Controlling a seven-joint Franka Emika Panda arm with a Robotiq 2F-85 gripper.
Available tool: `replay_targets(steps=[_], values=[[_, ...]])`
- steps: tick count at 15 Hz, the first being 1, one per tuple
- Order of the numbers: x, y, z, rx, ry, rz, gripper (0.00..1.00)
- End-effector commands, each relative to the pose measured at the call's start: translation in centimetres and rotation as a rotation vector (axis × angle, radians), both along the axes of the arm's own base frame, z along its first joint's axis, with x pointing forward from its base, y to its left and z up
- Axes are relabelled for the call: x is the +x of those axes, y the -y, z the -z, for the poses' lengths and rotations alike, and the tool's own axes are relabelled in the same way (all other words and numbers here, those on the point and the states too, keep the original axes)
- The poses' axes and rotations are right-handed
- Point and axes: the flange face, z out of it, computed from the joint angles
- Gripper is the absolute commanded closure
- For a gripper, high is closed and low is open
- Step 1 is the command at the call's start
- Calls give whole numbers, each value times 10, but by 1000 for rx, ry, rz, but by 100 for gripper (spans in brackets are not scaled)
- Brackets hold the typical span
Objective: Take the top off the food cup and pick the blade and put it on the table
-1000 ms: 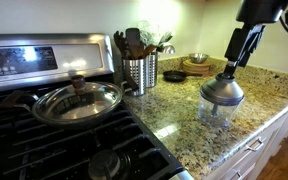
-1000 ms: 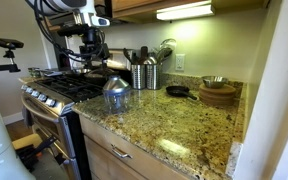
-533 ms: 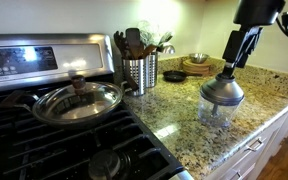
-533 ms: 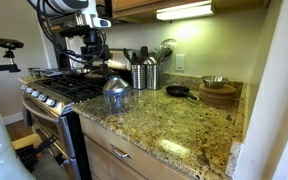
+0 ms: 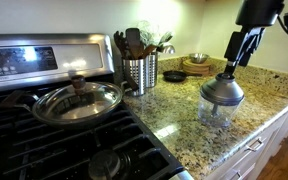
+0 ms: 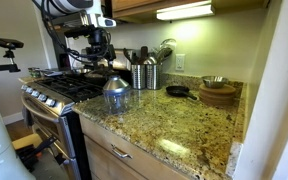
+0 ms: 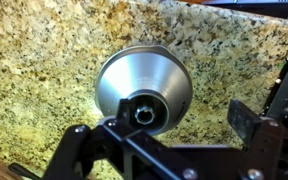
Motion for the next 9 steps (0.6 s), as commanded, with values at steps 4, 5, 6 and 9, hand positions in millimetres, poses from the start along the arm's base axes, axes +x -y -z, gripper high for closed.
replay_targets(steps=[4,5,6,9], values=[[15,15,12,13,-1,28,0],[17,15,15,16,-9,31,0],[18,16,17,17,-11,31,0],[24,17,25,8,4,21,0]])
